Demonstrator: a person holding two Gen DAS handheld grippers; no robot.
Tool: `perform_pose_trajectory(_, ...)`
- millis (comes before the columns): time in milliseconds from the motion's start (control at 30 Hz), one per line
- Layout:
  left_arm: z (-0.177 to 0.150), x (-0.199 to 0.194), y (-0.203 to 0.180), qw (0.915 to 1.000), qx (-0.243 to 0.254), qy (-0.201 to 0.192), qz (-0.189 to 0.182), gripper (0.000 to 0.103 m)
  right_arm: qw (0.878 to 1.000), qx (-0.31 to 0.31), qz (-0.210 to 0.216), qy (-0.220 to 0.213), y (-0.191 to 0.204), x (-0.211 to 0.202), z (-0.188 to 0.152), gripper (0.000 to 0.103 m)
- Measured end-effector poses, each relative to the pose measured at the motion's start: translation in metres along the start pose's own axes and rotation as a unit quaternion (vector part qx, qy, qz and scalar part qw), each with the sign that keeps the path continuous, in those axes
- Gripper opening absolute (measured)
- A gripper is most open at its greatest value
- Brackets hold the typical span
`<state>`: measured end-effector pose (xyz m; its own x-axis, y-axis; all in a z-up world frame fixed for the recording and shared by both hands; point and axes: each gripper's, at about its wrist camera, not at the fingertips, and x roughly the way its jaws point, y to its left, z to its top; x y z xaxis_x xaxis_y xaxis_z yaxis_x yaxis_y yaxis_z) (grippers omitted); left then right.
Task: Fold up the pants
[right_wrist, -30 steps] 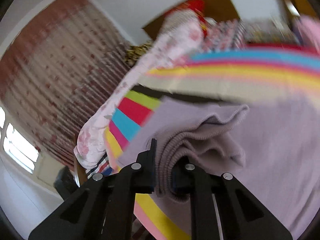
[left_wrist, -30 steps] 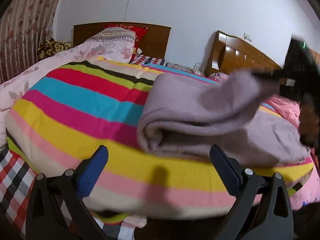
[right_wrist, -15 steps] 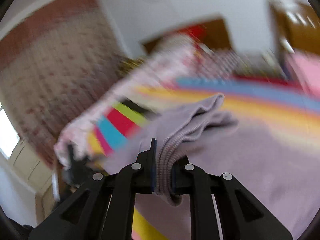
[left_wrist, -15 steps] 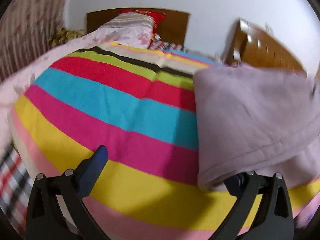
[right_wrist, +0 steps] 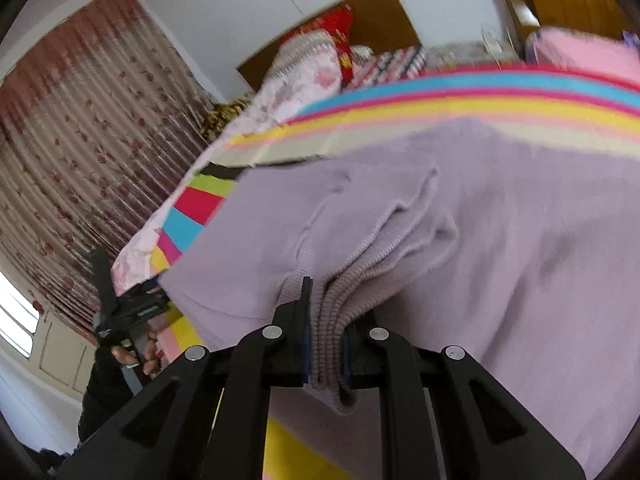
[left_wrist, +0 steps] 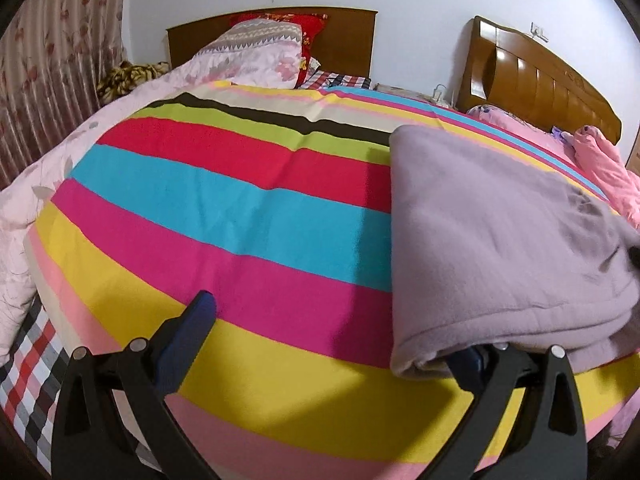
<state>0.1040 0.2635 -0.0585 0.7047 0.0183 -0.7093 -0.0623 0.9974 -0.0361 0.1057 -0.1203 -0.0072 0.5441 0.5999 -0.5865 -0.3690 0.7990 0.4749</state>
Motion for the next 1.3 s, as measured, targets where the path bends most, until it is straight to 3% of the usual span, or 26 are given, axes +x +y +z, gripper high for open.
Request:
perform_pose_trajectory(100, 0.001, 0.000, 0.000, 1.0000, 0.005, 0.004, 0.006, 0.102, 1.000, 0.002, -0.005, 0.023, 0.002, 0.004, -0.008, 0.014)
perform_pose_trajectory(200, 0.002, 0.001, 0.000, 0.9999, 0.008, 0.005, 0.007, 0.102, 0.997, 0.045, -0.009, 0.064, -0.023, 0.028, -0.025, 0.014)
perform_pose_trajectory(367, 0.002, 0.000, 0.005, 0.9999, 0.011, 0.011, -0.002, 0.102, 0.996, 0.048, -0.009, 0.068, -0.025, 0.024, -0.026, 0.015)
perform_pose_trajectory(433, 0.000, -0.005, 0.003, 0.9996, 0.023, 0.012, -0.004, 0.102, 0.996, 0.050, -0.007, 0.073, -0.026, 0.024, -0.027, 0.021)
perform_pose_trajectory(500, -0.005, -0.019, 0.000, 0.9986, 0.052, 0.011, -0.003, 0.102, 0.997, 0.032, -0.012, 0.069, -0.024, 0.011, -0.025, 0.034)
perform_pose_trajectory(533, -0.008, -0.028, -0.001, 0.9973, 0.072, 0.014, 0.000, 0.102, 0.998, 0.023, -0.023, 0.059, -0.024, 0.002, -0.025, 0.047)
perform_pose_trajectory(567, -0.013, -0.041, -0.004, 0.9939, 0.108, 0.019, 0.012, 0.102, 0.998, 0.004, -0.052, 0.039, -0.023, -0.012, -0.022, 0.052)
perform_pose_trajectory(667, -0.019, -0.075, -0.008, 0.9878, 0.152, 0.003, 0.033, 0.101, 0.994, -0.041, -0.103, 0.006, -0.016, -0.033, -0.012, 0.052)
perform_pose_trajectory(767, 0.008, -0.109, -0.012, 0.9929, 0.100, -0.060, -0.024, 0.101, 0.994, -0.072, -0.086, -0.005, 0.002, -0.028, 0.000, 0.052)
perform_pose_trajectory(800, 0.024, -0.113, -0.019, 0.9924, 0.074, -0.077, -0.061, 0.101, 0.993, -0.086, -0.087, -0.004, 0.011, -0.021, 0.003, 0.052)
perform_pose_trajectory(867, 0.048, -0.103, -0.036, 0.9890, 0.045, -0.081, -0.115, 0.101, 0.990, -0.112, -0.090, 0.005, 0.027, -0.005, 0.006, 0.052)
perform_pose_trajectory(967, 0.073, -0.056, -0.074, 0.9843, 0.043, -0.031, -0.168, 0.101, 0.982, -0.155, -0.104, 0.039, 0.043, 0.019, -0.002, 0.052)
perform_pose_trajectory(1000, 0.075, -0.031, -0.086, 0.9827, 0.043, 0.003, -0.180, 0.101, 0.979, -0.165, -0.108, 0.058, 0.043, 0.027, -0.009, 0.053)
perform_pose_trajectory(1067, 0.068, 0.009, -0.095, 0.9830, 0.036, 0.063, -0.169, 0.101, 0.974, -0.164, -0.125, 0.097, 0.032, 0.039, -0.021, 0.057)
perform_pose_trajectory(1100, 0.063, 0.024, -0.092, 0.9839, 0.030, 0.085, -0.155, 0.101, 0.977, -0.161, -0.110, 0.091, 0.024, 0.038, -0.026, 0.059)
perform_pose_trajectory(1133, 0.060, 0.035, -0.089, 0.9842, 0.027, 0.091, -0.150, 0.101, 0.979, -0.158, -0.096, 0.083, 0.021, 0.036, -0.027, 0.060)
perform_pose_trajectory(1167, 0.056, 0.032, -0.088, 0.9849, 0.034, 0.070, -0.154, 0.101, 0.981, -0.150, -0.084, 0.084, 0.015, 0.032, -0.027, 0.060)
perform_pose_trajectory(1233, 0.058, 0.028, -0.084, 0.9838, 0.031, 0.079, -0.158, 0.101, 0.982, -0.142, -0.085, 0.091, 0.013, 0.027, -0.019, 0.062)
perform_pose_trajectory(1300, 0.071, 0.019, -0.079, 0.9826, -0.003, 0.089, -0.162, 0.101, 0.982, -0.147, -0.094, 0.074, 0.015, 0.021, -0.007, 0.064)
